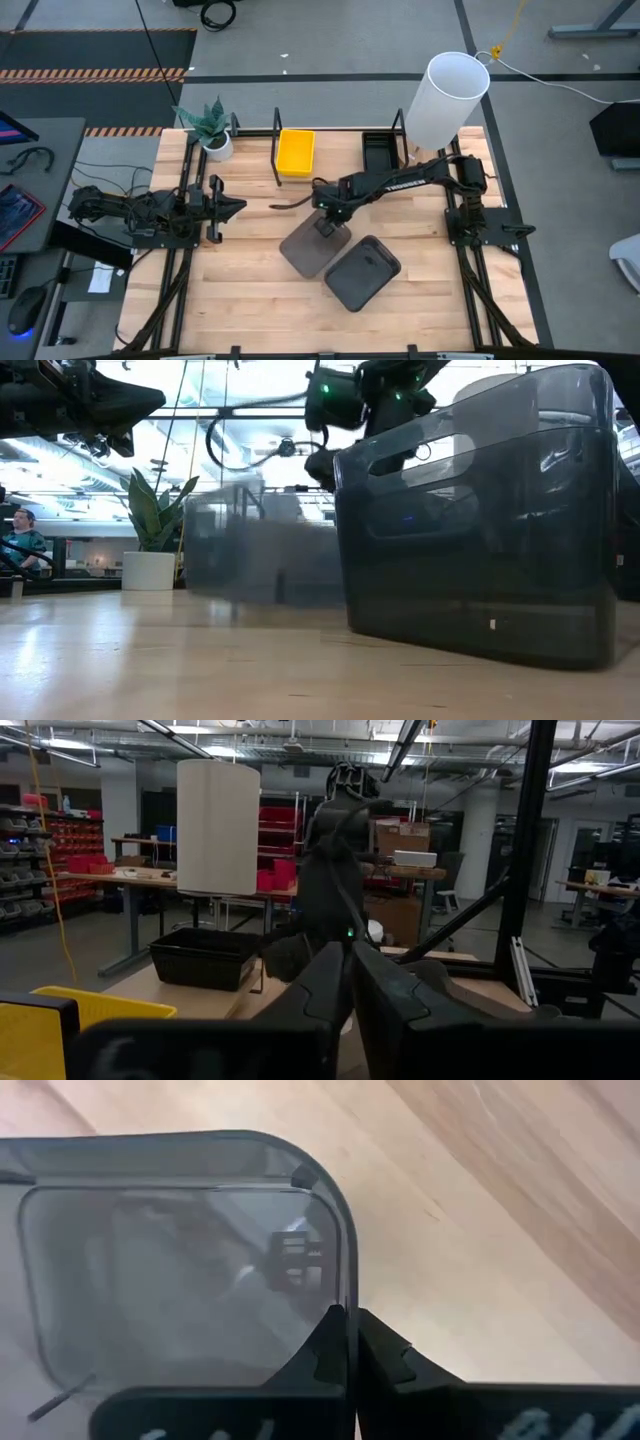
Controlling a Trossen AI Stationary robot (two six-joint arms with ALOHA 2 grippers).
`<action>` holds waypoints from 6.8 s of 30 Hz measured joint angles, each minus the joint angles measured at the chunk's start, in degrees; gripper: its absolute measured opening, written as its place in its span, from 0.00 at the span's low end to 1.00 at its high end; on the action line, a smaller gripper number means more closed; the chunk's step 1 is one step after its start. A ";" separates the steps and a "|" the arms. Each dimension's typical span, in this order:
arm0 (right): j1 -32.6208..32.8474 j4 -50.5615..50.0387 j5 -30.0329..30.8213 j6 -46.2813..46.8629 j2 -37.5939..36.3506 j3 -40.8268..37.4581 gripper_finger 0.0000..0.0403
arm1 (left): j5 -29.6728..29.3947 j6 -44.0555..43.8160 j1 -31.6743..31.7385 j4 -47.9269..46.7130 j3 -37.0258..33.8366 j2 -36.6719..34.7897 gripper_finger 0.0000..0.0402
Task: Stack baskets on shelf by color
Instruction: Stack the left transparent black bin on the right transparent black bin, then put the stacked transparent black bins on the shelf
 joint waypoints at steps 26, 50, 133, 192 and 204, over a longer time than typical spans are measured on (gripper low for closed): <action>9.76 -28.46 1.73 8.75 -21.23 7.96 0.00 | 0.00 -0.02 0.02 0.00 0.02 -0.02 0.06; 19.09 -15.62 0.37 23.40 -28.76 -10.06 0.00 | 0.00 -0.01 0.02 0.00 0.00 -0.01 0.08; 21.20 -27.52 12.67 -1.52 -2.28 11.52 0.29 | 0.00 -0.02 0.00 0.39 0.00 0.00 0.08; 19.84 -15.18 12.81 -15.17 -3.23 20.96 0.29 | 0.00 -0.02 0.00 0.39 0.00 0.00 0.08; 21.20 -16.21 11.61 -13.92 -2.21 23.04 0.29 | 0.00 -0.02 0.01 0.39 0.00 0.00 0.08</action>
